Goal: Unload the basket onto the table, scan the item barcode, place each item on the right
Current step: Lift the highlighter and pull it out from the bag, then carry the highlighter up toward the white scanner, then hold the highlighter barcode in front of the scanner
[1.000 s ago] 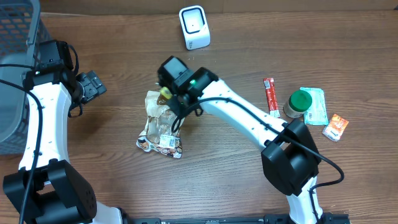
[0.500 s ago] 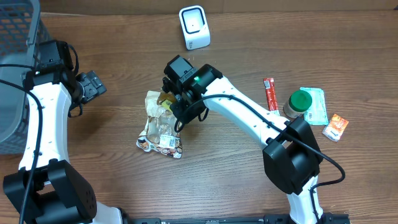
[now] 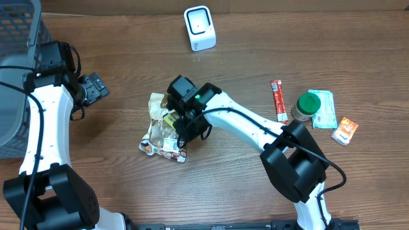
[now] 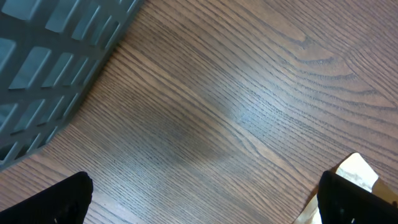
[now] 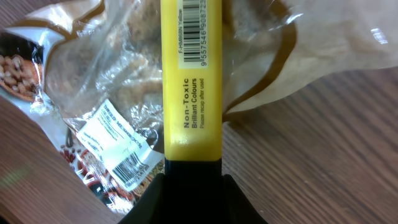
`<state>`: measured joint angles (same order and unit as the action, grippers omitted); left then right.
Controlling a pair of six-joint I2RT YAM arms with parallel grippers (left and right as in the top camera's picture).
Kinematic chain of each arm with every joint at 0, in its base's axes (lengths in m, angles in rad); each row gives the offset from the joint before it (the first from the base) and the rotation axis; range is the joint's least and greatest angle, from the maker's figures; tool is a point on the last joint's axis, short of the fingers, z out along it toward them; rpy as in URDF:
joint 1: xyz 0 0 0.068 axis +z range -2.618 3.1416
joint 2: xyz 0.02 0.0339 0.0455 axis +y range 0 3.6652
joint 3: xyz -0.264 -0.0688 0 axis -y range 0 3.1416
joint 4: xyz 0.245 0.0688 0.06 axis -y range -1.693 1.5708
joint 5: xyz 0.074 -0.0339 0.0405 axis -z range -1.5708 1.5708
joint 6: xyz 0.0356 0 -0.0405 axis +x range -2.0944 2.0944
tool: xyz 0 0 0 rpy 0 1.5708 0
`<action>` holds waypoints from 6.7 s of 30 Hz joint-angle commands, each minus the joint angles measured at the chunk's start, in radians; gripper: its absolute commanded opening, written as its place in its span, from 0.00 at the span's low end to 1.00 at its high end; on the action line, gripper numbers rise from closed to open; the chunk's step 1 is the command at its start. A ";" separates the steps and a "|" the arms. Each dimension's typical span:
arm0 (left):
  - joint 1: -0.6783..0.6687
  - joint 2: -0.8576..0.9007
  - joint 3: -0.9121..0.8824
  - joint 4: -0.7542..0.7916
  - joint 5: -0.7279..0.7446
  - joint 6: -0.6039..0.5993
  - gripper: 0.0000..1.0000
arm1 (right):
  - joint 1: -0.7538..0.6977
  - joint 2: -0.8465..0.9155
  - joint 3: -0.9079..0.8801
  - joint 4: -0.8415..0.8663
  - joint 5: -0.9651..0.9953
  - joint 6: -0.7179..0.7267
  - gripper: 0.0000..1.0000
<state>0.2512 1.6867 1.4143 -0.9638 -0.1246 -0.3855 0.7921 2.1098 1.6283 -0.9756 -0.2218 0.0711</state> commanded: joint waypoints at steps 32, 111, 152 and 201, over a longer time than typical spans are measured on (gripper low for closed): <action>0.004 -0.011 0.011 0.003 -0.013 0.004 1.00 | -0.044 -0.023 -0.009 0.090 0.131 0.007 0.39; 0.004 -0.011 0.011 0.003 -0.013 0.004 1.00 | -0.229 0.052 -0.358 0.538 -0.639 -0.393 0.43; 0.004 -0.011 0.011 0.003 -0.013 0.004 1.00 | -0.389 -0.176 -0.269 -0.040 -0.853 -0.771 0.04; 0.004 -0.011 0.011 0.003 -0.013 0.004 1.00 | -0.394 -0.129 0.403 0.272 0.300 -0.580 0.03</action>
<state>0.2512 1.6867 1.4147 -0.9611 -0.1249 -0.3855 0.3996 1.9121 2.0205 -0.7353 -0.0223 -0.4679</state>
